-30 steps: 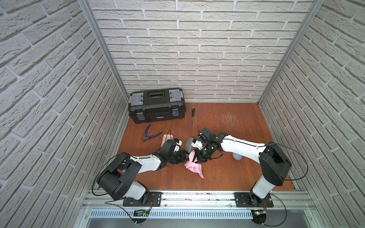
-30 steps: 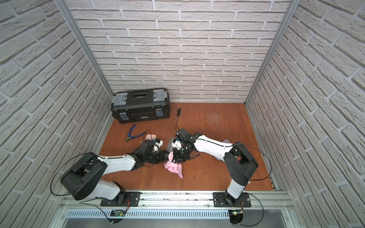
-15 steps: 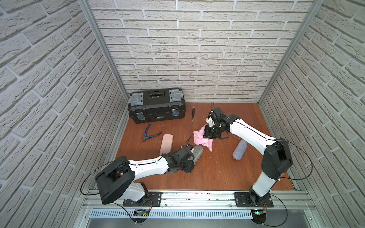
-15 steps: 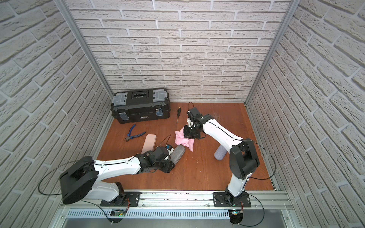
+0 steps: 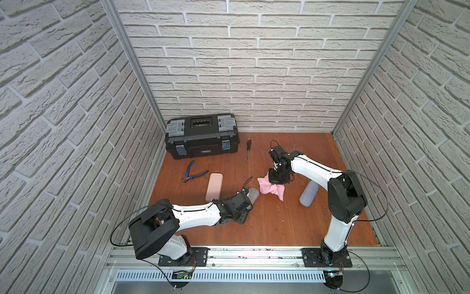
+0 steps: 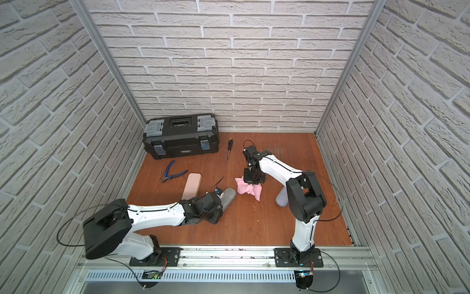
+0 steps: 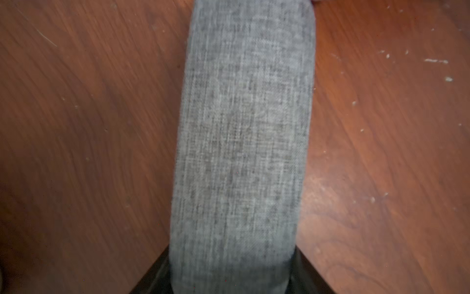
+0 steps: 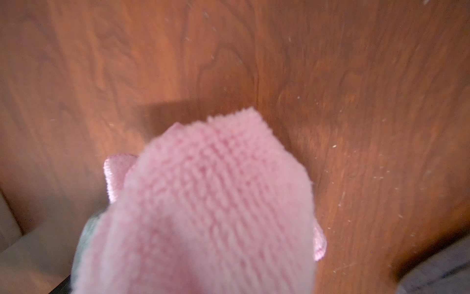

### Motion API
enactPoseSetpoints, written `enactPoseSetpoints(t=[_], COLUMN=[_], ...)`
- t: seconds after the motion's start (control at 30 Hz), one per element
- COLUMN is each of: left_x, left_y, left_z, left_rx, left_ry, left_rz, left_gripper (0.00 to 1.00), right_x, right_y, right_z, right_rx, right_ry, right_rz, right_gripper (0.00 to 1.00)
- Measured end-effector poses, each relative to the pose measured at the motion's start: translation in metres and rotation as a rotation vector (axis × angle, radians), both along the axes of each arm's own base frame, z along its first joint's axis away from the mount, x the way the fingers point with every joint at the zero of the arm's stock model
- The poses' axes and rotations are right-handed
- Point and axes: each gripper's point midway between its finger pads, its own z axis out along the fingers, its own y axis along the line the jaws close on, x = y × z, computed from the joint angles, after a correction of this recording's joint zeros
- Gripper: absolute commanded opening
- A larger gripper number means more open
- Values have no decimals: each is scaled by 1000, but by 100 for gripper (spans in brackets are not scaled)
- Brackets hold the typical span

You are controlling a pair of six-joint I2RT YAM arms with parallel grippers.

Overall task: Wipe the eyeglass case
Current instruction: Wipe the dirt from the eyeglass case, then place the eyeglass case at the center of the board.

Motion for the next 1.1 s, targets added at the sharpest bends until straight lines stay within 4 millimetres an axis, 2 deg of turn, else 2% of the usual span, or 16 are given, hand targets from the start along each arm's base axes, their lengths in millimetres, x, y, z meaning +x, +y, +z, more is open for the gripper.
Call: enactPoseSetpoints(t=[0.07,0.13,0.2,0.23,0.3,0.33,0.37,0.43,0.53,0.63,0.73,0.87,0.97,1.1], left_x=[1,1,1,1,2,3,2,2,8,21,37,52,57,52], left_y=[-2,-4,-4,-5,-8,-9,-9,-12,-22,-48,-80,-116,-139,-150], left_z=[1,2,3,5,10,12,12,15,21,32,41,41,30,7], left_rx=[-3,-8,-8,-10,-22,-22,-28,-44,-48,-56,-78,-80,-80,-64], left_ry=[0,4,17,25,34,38,47,57,75,81,83,105,151,221], left_rz=[6,17,37,52,76,85,101,124,148,149,135,115,96,76], left_gripper=[14,15,15,14,14,14,13,12,11,11,11,11,11,14], right_x=[-3,-19,-36,-46,-58,-59,-49,-27,3,16,18,19,26,29], right_y=[24,55,77,85,86,81,72,41,0,-18,-38,-76,-98,-108], right_z=[18,24,15,5,-22,-33,-31,-29,-10,14,22,4,-6,-19], right_rx=[50,126,181,202,215,234,244,175,85,83,87,64,49,48], right_ry=[-40,-45,-18,12,87,129,126,82,15,-51,-69,-46,-32,-17], right_rz=[48,99,124,134,115,95,71,29,-5,-26,-84,-219,-286,-319], right_gripper=[2,2,2,2,2,2,2,2,2,2,2,2,2,2])
